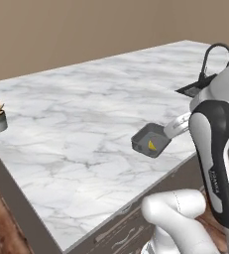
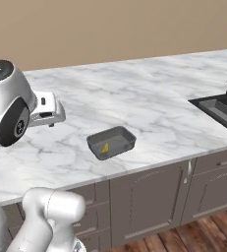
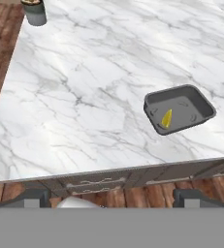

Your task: Take the lemon wedge and lime out of the freezer and place them in the tupperware container on the counter. Then put the tupperware containing the vegetables back in the freezer.

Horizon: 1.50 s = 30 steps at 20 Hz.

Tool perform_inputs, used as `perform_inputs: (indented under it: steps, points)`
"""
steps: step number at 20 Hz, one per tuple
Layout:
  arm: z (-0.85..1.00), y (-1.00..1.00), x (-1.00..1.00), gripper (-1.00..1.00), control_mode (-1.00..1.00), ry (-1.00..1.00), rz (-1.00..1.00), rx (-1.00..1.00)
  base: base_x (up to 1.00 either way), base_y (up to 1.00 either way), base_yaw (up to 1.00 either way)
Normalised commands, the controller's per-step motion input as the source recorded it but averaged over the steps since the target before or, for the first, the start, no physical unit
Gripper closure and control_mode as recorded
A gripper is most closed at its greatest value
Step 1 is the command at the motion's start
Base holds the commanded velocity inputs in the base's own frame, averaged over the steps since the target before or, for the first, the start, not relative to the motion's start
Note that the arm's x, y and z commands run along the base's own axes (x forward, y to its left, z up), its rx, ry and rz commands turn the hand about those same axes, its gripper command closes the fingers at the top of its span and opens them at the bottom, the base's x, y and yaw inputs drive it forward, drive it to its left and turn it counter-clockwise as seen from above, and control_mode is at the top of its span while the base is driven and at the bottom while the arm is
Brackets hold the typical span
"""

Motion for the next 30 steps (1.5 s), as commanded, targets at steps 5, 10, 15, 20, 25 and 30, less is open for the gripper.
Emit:
perform_inputs:
  steps: [5,10,15,20,25,30]
  points:
    - [0.0,0.0,0.0,-1.0,-1.0,0.01,0.0,0.0,0.0,0.0,0.0]
    - [0.0,0.0,-0.15,-1.0,1.0,0.0,0.0,0.0,-0.4,0.0,0.0]
    - [0.0,0.0,0.0,-1.0,1.0,0.0,0.0,0.0,-1.0,0.0,0.03]
    - [0.0,0.0,0.0,-1.0,1.0,0.0,0.0,0.0,-0.74,0.46,0.51]
    - [0.0,0.0,0.0,-1.0,1.0,0.0,0.0,0.0,-0.48,0.78,0.94]
    - [0.0,0.0,0.0,-1.0,1.0,0.0,0.0,0.0,-0.35,0.38,1.0]
